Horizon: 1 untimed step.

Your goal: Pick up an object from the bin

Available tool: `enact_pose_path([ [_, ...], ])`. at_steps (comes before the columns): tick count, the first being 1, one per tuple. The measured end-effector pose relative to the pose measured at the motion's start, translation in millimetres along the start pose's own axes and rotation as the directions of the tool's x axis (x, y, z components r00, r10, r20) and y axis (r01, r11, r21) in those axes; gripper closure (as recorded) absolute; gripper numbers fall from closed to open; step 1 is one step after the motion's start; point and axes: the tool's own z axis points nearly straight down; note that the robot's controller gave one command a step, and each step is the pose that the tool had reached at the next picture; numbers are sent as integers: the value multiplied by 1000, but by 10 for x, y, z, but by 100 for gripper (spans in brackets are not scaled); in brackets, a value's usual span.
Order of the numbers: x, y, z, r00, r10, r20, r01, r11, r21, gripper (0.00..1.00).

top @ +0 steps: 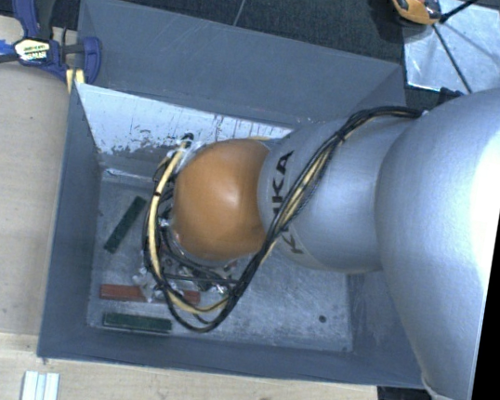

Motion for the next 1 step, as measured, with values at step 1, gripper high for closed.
enact_pose_path([
  [1,74,-63,-250,1000,-23,-13,23,1000,-4,100],
])
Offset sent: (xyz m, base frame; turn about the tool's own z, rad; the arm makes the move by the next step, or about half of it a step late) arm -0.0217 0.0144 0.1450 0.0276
